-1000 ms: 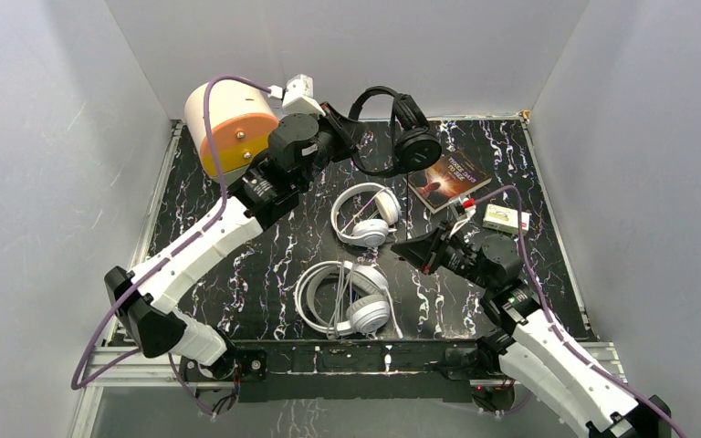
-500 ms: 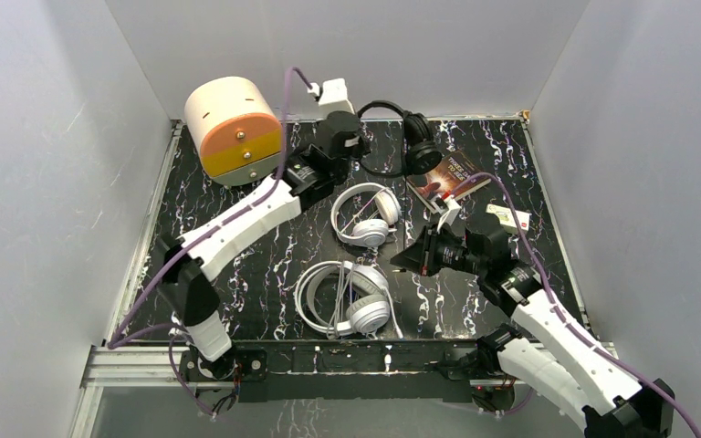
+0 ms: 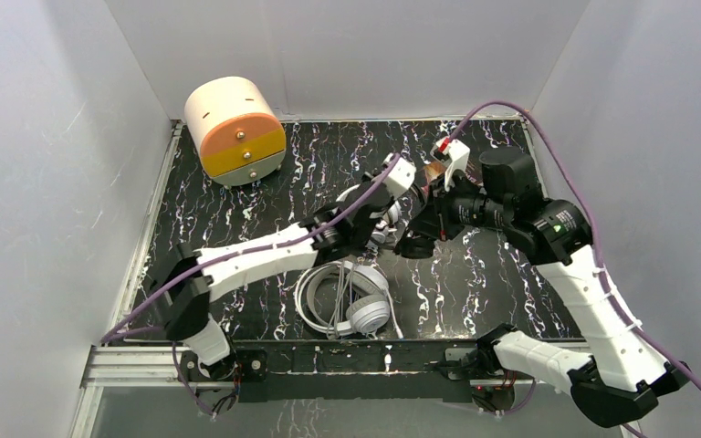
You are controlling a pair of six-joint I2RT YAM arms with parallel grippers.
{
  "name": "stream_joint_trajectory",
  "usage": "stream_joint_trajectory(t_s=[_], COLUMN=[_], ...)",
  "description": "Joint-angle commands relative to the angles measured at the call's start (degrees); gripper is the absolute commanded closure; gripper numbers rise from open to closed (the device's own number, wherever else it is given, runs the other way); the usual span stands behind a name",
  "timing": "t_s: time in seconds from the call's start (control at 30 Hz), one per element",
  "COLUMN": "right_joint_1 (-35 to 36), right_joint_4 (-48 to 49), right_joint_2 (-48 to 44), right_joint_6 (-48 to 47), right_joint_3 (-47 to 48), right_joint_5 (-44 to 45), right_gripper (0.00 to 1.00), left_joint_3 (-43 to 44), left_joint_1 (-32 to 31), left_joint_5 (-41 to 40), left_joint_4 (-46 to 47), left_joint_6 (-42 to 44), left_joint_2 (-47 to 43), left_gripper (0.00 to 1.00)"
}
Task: Wrap the headphones
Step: Wrap the headphones cable around the headphones.
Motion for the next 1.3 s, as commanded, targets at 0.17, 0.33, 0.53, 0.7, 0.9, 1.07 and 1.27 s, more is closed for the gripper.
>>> stream_joint_trajectory(t_s=[0.17, 0.33, 0.53, 0.7, 0.9, 1.07, 1.27], right_joint_1=[0.4, 0.4, 0.4, 0.4, 0.4, 0.5, 0.5], right_joint_4=[-6.8, -5.7, -5.1, -2.0, -1.0, -2.6, -5.0], right_joint_2=[3.4, 6.0, 4.3, 3.1, 5.3, 4.8, 4.5], right_joint_6=[-15.5, -15.9, -16.5, -14.6, -12.2, -11.6, -8.5], right_joint_3=[10.3, 10.0, 8.4, 6.1, 3.3, 1.5, 0.0], right_joint_5=[10.7, 9.7, 12.6, 7.9, 7.1, 11.2, 13.1], right_gripper=[1.0, 1.0, 0.98, 0.97, 1.0, 1.0, 1.0], left_joint_3=[-12.0, -11.8, -13.2, -12.2, -1.2, 3.3, 9.8], left_joint_1=[-7.1, -10.1, -10.8, -10.8, -10.8, -10.8, -10.8], left_joint_5=[13.9, 14.4, 13.4, 11.6, 6.1, 2.4, -1.2], left_joint_4=[5.9, 2.4, 2.5, 1.6, -9.9, -14.9, -20.2], left_joint_6=[14.5, 14.0, 11.6, 7.0, -0.5, -3.1, -4.1], left_joint_2=[-19.2, -21.9, -24.3, -24.7, -18.3, -16.5, -13.0], left_gripper=[1.0, 1.0, 1.0, 1.0, 1.0, 1.0, 1.0])
